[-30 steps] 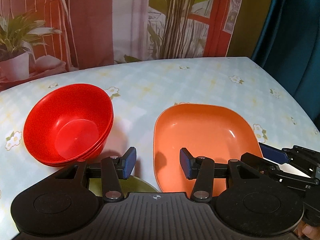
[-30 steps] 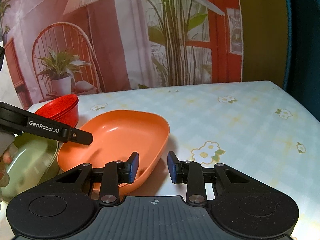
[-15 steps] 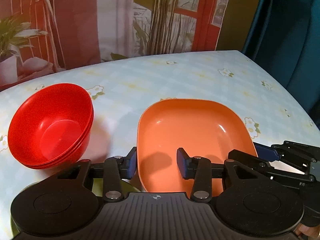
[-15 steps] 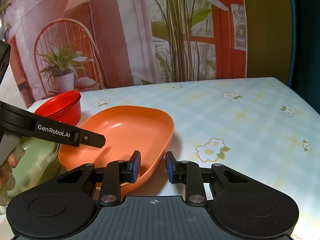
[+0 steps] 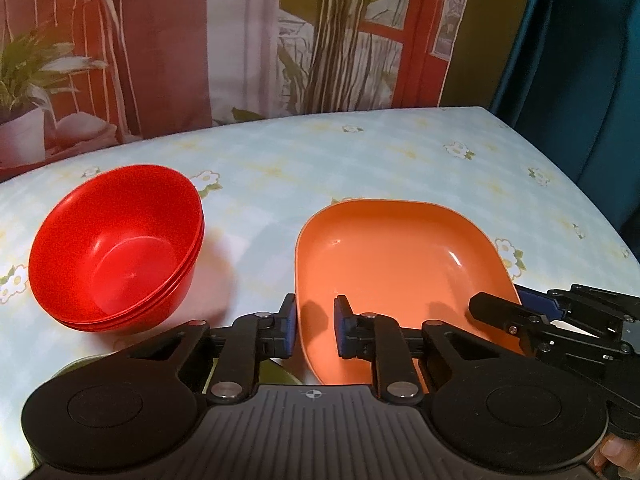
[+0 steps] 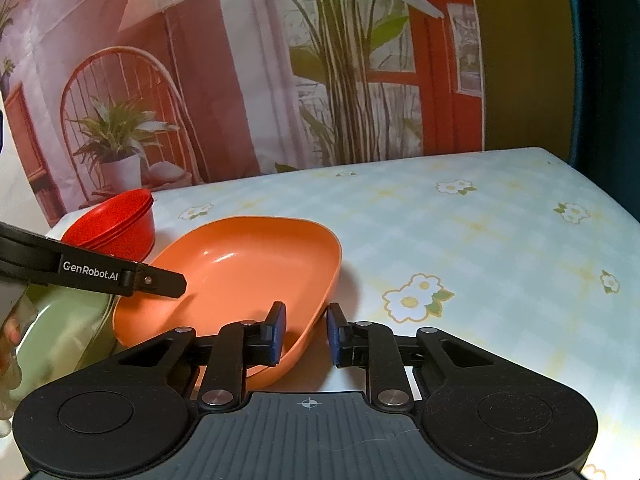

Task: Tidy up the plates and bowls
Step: 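Close the left tool on the orange plate rim and lift it, then carry the orange plate with the left tool onto the green plates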

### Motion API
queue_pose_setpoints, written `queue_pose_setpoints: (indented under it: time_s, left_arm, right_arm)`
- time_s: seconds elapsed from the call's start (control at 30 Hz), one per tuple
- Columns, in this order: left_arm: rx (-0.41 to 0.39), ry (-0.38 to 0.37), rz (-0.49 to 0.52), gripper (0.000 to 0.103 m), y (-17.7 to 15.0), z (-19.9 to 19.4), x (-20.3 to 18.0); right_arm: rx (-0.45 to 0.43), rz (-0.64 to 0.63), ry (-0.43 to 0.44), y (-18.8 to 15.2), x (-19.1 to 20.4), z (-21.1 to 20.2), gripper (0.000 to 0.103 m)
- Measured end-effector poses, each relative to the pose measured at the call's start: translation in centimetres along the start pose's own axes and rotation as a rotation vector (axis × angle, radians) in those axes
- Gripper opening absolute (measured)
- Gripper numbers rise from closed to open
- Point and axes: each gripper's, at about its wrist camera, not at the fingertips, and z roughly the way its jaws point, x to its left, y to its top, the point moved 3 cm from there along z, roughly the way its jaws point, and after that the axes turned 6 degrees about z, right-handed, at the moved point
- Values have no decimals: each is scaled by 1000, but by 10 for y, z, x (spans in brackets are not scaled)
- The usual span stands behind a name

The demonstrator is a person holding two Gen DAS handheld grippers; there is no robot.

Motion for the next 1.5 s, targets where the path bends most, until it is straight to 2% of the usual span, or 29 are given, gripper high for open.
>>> queue_pose_setpoints:
  time_s: [0.3,0.53,0.93,1.1,1.27,1.5]
  left_arm:
    - [-67,-5,38,20,4,-17,-11]
    - [-103,-4,27,20,6,-35,-13]
    - [-181,8,-2,20,-1,-82,-1]
    - [-212,17,-38,20,-12,-103,8]
    - [-255,29,-135,20,-24,-125,23]
    - [-274,46,-192,18,-46,-149,41]
  right_arm:
    - [-29,74,-40,3,-12,-5,9]
    - [-58,71,-52,9,-11,-15,9]
    - [-92,9,-13,24,21,-44,9]
    - [-100,-24,4,27,38,-55,9]
    - [-101,-54,30,25,61,-63,9]
    - [-55,-91,71,15,92,-66,9]
